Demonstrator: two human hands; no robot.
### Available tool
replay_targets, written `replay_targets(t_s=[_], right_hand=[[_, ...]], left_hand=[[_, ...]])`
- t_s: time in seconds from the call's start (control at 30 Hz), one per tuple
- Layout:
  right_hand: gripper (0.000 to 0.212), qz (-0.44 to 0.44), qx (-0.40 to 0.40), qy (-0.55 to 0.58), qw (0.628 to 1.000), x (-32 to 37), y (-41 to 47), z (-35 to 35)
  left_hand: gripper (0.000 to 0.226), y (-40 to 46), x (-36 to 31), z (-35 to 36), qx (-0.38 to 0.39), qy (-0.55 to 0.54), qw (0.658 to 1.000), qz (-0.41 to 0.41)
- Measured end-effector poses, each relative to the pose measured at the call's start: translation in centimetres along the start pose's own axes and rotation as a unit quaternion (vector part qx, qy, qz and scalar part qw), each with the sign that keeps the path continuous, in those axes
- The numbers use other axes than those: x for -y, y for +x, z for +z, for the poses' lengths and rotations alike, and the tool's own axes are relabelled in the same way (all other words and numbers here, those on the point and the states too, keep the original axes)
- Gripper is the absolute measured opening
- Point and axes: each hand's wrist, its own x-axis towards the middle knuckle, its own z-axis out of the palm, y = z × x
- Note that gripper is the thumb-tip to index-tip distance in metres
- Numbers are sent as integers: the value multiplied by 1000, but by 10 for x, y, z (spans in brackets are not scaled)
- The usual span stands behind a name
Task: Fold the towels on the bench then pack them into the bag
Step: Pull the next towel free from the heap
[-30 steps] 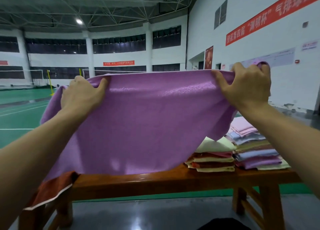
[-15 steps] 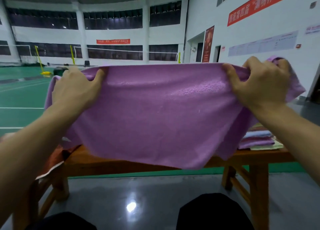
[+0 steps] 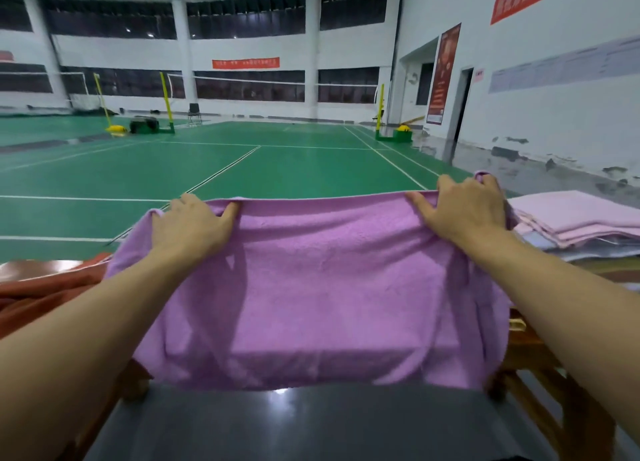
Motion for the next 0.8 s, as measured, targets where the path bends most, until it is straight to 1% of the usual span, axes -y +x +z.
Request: replay_targets(t_s=[0.1,0.2,0.3,0.4,0.47,0.53,0.57,0.63,0.7,0.73,0.8], right_hand=[[82,8,49,3,999,11,23,27],[79,25,141,10,990,20,36,54],[80,58,224,55,971,24,37,86],[86,75,259,84,959,22,38,105],[89,77,279,65,955,21,41,104],[90,62,279,-6,958,28,45,93],[87,40,257,-43,965,36,47,86],[69,-26,191,-63,979,64,52,76],[51,-79,148,0,986,103,56,73],[44,-97,148,57,983,126,55,73],[34,-120,189,176,958,172,48,74]], left_hand=[[100,23,1,30,19,7,1000,-13],[99,39,-2,61,47,-6,998,-35],[96,44,-7,93,76,24,996,-38],[93,42,-3,122,100,31,994,-19],[95,40,2,138,120,35,992,-7],[100,37,8,147,138,52,989,12],[99,36,11,150,139,57,988,28],[89,30,14,151,132,59,987,73],[75,20,12,145,129,48,984,110],[70,13,11,142,125,45,984,120],[65,0,14,135,125,54,982,132]])
